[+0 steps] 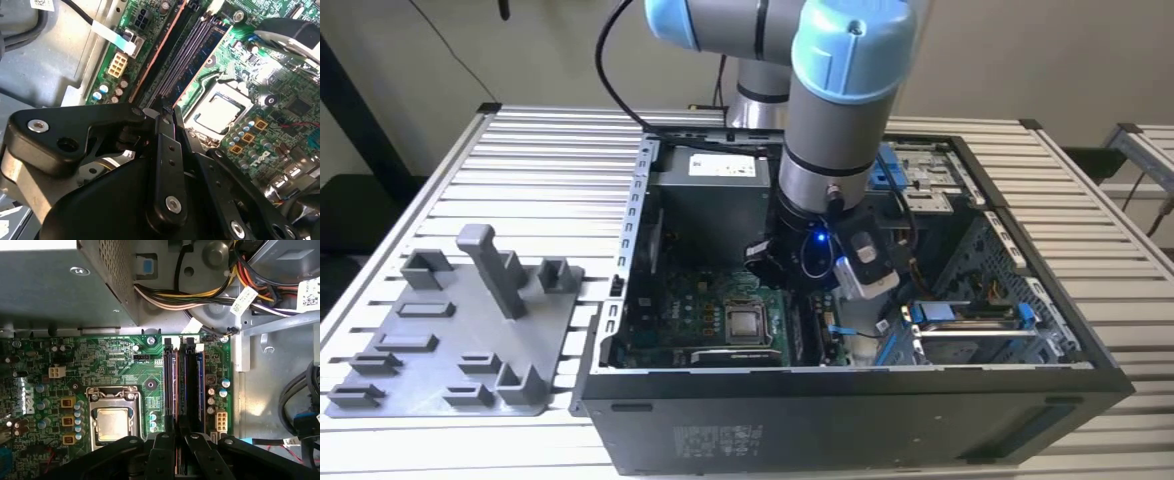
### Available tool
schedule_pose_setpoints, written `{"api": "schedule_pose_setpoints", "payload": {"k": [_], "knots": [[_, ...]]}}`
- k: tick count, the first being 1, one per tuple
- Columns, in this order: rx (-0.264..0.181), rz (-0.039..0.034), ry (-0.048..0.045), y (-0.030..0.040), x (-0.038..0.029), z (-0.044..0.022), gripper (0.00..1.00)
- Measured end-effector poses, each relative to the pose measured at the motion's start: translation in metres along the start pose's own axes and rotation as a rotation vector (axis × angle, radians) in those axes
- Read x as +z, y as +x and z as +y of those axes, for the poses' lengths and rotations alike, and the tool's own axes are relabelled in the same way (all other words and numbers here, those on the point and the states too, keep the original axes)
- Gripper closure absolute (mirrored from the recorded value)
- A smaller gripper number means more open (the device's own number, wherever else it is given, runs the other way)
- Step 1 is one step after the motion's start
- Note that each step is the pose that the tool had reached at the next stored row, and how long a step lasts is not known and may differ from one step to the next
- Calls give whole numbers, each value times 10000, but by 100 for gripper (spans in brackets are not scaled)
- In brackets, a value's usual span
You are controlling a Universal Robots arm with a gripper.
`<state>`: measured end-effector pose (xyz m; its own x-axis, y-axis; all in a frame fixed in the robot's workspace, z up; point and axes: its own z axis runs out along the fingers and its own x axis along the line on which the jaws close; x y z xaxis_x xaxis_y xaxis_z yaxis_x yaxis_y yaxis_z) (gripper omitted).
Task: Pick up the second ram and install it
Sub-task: 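Insert the second ram into the second slot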
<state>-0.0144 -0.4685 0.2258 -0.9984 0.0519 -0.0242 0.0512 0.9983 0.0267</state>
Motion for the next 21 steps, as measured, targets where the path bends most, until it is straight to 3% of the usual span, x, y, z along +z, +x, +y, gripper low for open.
{"api": "schedule_pose_setpoints", "payload": {"k": [21], "knots": [[0, 0, -2, -23, 32, 2, 86]]}}
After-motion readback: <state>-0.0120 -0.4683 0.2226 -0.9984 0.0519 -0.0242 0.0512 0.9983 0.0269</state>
